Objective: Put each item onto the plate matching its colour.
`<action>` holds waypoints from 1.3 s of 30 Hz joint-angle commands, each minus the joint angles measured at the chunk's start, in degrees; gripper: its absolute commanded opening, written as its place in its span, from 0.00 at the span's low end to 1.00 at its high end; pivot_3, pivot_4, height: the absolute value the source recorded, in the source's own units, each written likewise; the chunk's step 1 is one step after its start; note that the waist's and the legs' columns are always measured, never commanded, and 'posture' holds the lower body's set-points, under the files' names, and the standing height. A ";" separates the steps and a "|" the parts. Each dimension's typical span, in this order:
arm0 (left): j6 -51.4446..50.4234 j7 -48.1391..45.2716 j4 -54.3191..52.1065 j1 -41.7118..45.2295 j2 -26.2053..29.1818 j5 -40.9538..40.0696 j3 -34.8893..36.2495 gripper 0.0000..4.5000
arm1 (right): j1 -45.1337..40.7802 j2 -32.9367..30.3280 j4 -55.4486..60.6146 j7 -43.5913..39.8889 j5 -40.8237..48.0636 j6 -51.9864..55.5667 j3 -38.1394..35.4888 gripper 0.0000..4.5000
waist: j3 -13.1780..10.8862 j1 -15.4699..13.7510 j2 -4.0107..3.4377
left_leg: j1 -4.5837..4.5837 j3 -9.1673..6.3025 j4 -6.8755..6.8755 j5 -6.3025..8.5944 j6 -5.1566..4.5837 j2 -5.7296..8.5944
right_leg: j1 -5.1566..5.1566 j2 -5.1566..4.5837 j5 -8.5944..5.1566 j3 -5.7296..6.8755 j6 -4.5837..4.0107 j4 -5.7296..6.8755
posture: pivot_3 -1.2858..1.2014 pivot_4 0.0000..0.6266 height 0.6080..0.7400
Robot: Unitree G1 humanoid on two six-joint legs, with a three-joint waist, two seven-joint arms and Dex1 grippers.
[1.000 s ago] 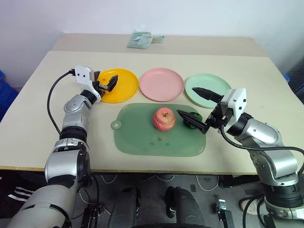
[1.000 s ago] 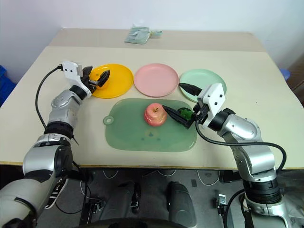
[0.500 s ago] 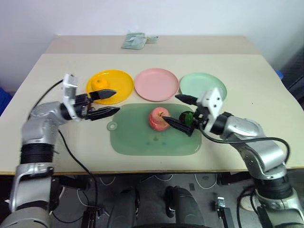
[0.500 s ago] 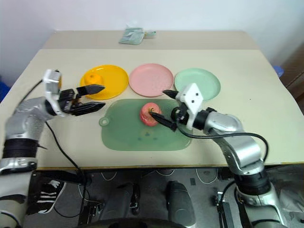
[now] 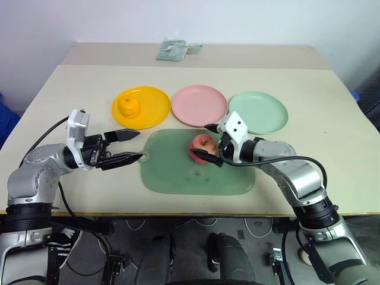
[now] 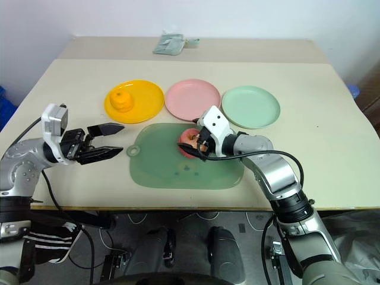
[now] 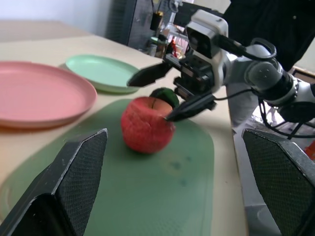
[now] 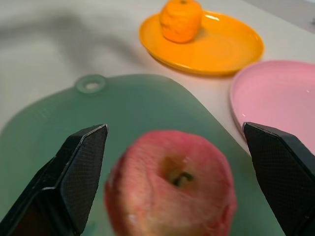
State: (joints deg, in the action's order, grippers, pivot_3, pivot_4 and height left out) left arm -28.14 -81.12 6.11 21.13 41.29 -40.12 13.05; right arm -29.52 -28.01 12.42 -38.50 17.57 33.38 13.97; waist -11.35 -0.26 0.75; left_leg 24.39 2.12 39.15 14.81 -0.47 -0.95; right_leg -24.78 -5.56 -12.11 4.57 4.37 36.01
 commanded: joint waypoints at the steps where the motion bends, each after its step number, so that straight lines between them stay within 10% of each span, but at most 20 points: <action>1: 0.13 0.57 -2.67 -0.66 0.85 -1.86 2.55 0.99 | -0.82 0.21 -0.25 -1.20 -1.31 -0.85 0.52 1.00 | 0.00 -0.03 0.00 | 0.00 0.00 0.00 0.00 0.00 0.00 | 0.00 0.00 0.00 0.00 0.00 0.00 | 0.52 0.24 1.00; 7: 0.71 1.15 -2.94 -1.15 0.56 -1.88 2.75 0.99 | -0.36 0.46 -0.62 -2.70 -2.17 0.47 1.69 1.00 | 0.00 -0.03 0.00 | 0.00 0.00 0.00 0.00 0.00 0.00 | -0.01 0.00 0.00 0.00 0.00 -0.01 | 0.52 0.24 1.00; 13: 1.81 1.54 -1.99 -0.17 0.00 -1.53 2.71 1.00 | 0.05 -0.06 -0.34 -3.07 -4.36 -1.40 1.92 0.58 | 0.00 -0.07 0.00 | 0.00 0.01 0.00 0.00 0.00 0.00 | 0.00 0.00 0.00 0.00 -0.01 -0.01 | 0.52 0.24 1.00; 27: 12.41 16.96 9.46 6.37 -4.50 8.36 2.86 1.00 | -11.55 9.53 -5.33 5.60 -2.13 -4.77 -8.29 0.58 | -0.01 -0.05 -0.02 | 0.01 0.08 -0.02 -0.01 0.01 0.03 | -0.05 0.03 0.10 0.00 0.17 0.01 | 0.52 0.24 1.00; 39: 10.71 18.44 2.22 3.25 -7.55 6.04 1.84 1.00 | -30.30 17.60 -53.55 13.46 -15.36 -28.43 -5.96 0.58 | -0.01 1.33 -0.02 | 0.01 0.34 -0.09 -0.02 0.03 0.03 | -0.09 0.02 0.11 -0.01 0.17 0.06 | 0.52 0.24 1.00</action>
State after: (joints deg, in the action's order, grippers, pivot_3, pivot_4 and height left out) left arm -17.17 -62.07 11.15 24.70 33.07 -32.38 13.78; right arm -57.17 -11.18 -36.43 -26.06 3.16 8.85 8.93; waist -11.36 1.07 0.74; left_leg 24.40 2.47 39.05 14.80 -0.44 -0.91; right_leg -24.87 -5.54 -12.00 4.55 4.54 36.08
